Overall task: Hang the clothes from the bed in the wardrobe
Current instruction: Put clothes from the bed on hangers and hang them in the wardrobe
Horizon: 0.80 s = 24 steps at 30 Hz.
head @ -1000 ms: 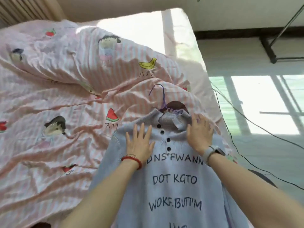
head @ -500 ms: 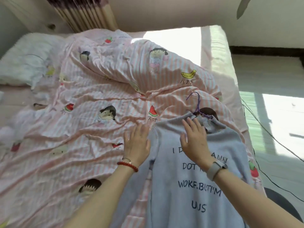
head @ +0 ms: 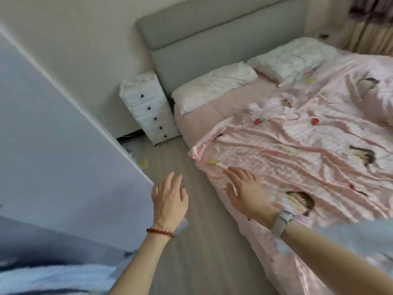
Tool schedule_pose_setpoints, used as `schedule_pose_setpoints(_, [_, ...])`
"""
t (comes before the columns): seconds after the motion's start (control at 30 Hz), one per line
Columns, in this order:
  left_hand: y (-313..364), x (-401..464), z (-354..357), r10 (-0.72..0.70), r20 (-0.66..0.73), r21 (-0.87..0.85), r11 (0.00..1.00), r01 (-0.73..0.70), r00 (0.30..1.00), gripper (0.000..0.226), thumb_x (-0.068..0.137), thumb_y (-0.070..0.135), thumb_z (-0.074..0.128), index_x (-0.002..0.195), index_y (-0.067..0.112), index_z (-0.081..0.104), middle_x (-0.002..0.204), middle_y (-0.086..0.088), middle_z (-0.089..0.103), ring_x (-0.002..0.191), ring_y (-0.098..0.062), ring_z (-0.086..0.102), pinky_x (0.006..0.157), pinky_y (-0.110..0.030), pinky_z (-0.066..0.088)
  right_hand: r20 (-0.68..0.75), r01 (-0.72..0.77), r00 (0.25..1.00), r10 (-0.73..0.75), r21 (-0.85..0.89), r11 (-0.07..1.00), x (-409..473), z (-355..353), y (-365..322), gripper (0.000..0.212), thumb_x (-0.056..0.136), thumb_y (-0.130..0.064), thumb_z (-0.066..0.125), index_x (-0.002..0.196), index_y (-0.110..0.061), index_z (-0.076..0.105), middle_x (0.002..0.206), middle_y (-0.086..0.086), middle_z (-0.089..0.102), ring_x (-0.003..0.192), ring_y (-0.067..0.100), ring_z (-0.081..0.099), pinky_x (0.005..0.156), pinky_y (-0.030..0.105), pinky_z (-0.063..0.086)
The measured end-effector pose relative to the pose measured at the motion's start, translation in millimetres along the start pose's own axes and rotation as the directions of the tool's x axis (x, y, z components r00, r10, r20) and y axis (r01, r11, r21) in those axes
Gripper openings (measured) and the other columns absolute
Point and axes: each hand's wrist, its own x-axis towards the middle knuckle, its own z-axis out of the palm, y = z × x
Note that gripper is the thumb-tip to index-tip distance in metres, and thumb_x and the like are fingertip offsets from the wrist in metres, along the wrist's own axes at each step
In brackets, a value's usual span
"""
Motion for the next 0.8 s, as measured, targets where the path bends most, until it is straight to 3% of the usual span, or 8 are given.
schedule_pose_setpoints(0.13, [-133.6,-42.9,-71.0,-0.263,-0.204,-0.007,0.964,0.267,0.943,0.037,0.083,0.009,0.059,0.119,0.003,0.058,0.130,-0.018,0.052,0.119,-0.033,0.050,0.100,-0.048,0.034,0.150,0.304,0.936,-0.318,0.107,0.947,47.3,61.8,-136.1,0.042,0.092,-0.021,0.043,0.134,-0.016,0.042,0.134,0.002,0.046,0.123,0.024,0.042,0.098,0.033,0.031])
schedule_pose_setpoints(0.33, [-258.9,-103.3,-148.6,-0.472,-0.397,0.099,0.831,0.548,0.787,0.036,0.090,0.018,0.050,0.125,0.011,0.053,0.136,-0.010,0.046,0.126,-0.025,0.042,0.101,-0.042,0.028,0.269,0.543,0.725,-0.634,0.342,0.767,85.6,135.7,-296.1,0.044,0.094,-0.020,0.039,0.138,-0.018,0.035,0.138,0.000,0.041,0.124,0.022,0.040,0.101,0.033,0.034])
schedule_pose_setpoints(0.5, [-340.0,-134.2,-207.6,-0.569,-0.541,0.179,0.641,0.746,0.619,0.034,0.091,0.023,0.048,0.124,0.016,0.054,0.138,-0.005,0.043,0.130,-0.022,0.034,0.101,-0.042,0.025,0.263,0.583,0.573,-0.776,0.534,0.612,110.7,183.3,-406.4,0.041,0.095,-0.018,0.039,0.135,-0.018,0.039,0.132,0.001,0.046,0.116,0.021,0.050,0.094,0.029,0.039])
schedule_pose_setpoints(0.6, [-382.3,-135.1,-244.0,-0.573,-0.606,0.238,0.532,0.813,0.552,0.034,0.089,0.024,0.043,0.116,0.013,0.060,0.131,-0.009,0.050,0.127,-0.027,0.039,0.098,-0.047,0.027,0.229,0.555,0.531,-0.816,0.634,0.538,127.4,206.4,-463.2,0.036,0.094,-0.014,0.041,0.130,-0.014,0.046,0.125,0.005,0.053,0.109,0.025,0.055,0.090,0.028,0.040])
schedule_pose_setpoints(0.67, [-408.7,-132.2,-261.2,-0.644,-0.586,0.229,0.451,0.862,0.492,0.040,0.091,0.033,0.039,0.124,0.015,0.056,0.138,-0.009,0.046,0.134,-0.028,0.032,0.103,-0.051,0.020,0.227,0.548,0.484,-0.845,0.674,0.495,141.1,222.3,-504.3,0.035,0.093,-0.012,0.041,0.127,-0.013,0.049,0.123,0.006,0.057,0.108,0.025,0.056,0.088,0.024,0.037])
schedule_pose_setpoints(0.73, [-431.6,-131.8,-267.0,-0.733,-0.525,0.260,0.347,0.901,0.433,0.047,0.095,0.045,0.031,0.137,0.025,0.041,0.150,-0.002,0.029,0.142,-0.023,0.012,0.109,-0.052,0.005,0.212,0.531,0.450,-0.867,0.717,0.451,152.0,234.0,-546.9,0.033,0.092,-0.010,0.042,0.122,-0.011,0.054,0.119,0.008,0.060,0.106,0.026,0.058,0.088,0.024,0.038])
schedule_pose_setpoints(0.8, [-441.8,-138.6,-265.9,-0.737,-0.524,0.339,0.280,0.898,0.427,0.049,0.093,0.050,0.029,0.136,0.029,0.043,0.148,0.000,0.033,0.142,-0.023,0.015,0.110,-0.057,0.008,0.173,0.520,0.424,-0.889,0.758,0.395,157.8,243.5,-589.6,0.030,0.092,-0.009,0.043,0.117,-0.010,0.058,0.113,0.011,0.063,0.099,0.027,0.060,0.086,0.026,0.040])
